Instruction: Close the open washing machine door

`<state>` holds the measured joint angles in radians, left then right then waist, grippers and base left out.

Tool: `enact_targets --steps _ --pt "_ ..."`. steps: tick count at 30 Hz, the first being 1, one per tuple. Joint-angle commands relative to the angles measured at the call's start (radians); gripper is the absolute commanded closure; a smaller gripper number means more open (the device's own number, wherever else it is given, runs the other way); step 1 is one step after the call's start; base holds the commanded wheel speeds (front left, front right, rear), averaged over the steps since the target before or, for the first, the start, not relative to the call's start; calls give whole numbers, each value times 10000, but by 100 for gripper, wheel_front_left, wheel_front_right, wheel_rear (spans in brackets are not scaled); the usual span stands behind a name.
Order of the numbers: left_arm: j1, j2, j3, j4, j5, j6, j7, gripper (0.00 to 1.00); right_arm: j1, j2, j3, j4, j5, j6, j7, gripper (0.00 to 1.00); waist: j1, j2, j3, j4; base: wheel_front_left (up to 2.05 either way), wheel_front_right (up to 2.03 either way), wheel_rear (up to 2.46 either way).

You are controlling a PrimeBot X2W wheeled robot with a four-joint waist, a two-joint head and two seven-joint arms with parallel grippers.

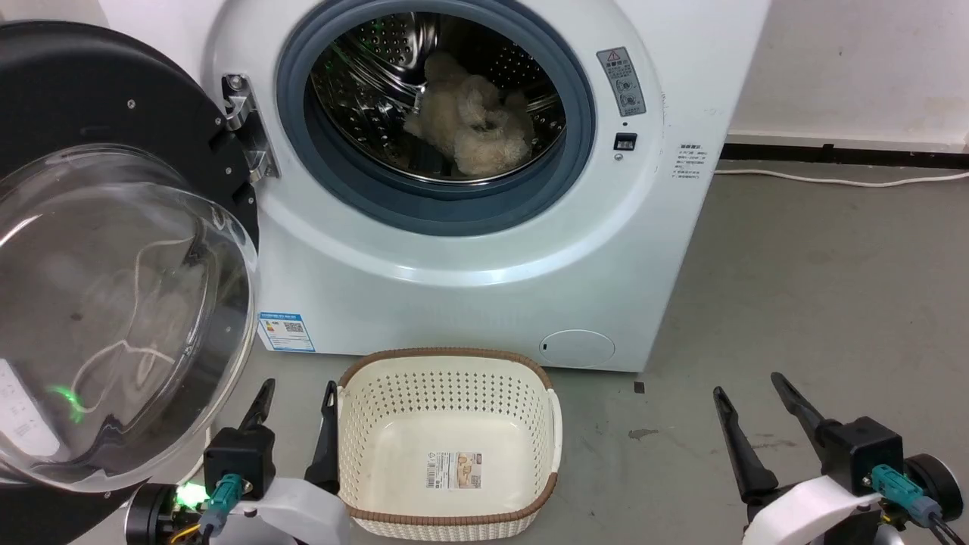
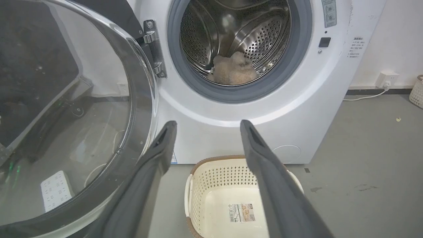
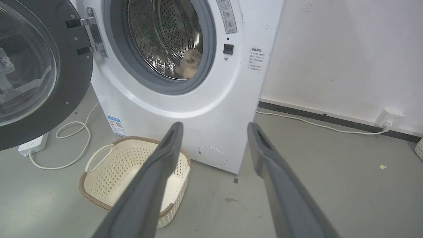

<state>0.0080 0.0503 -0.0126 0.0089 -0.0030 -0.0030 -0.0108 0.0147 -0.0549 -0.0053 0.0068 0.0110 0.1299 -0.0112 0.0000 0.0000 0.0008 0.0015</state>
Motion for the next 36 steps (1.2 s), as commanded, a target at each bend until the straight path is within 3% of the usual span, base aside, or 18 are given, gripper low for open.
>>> enact_targets --steps 1,19,36 --pt "-15 2 -24 28 -16 14 -103 0 65 -5 -42 6 88 1 -100 0 0 0 -3 14 0 0 0" --pt "65 61 -214 138 -48 24 -479 0 242 -41 116 80 146 2 -476 0 0 0 -163 825 0 0 0" --pt "282 117 -303 13 -83 173 -876 0 -22 -256 935 462 419 3 -873 0 0 0 -137 1870 0 0 0"
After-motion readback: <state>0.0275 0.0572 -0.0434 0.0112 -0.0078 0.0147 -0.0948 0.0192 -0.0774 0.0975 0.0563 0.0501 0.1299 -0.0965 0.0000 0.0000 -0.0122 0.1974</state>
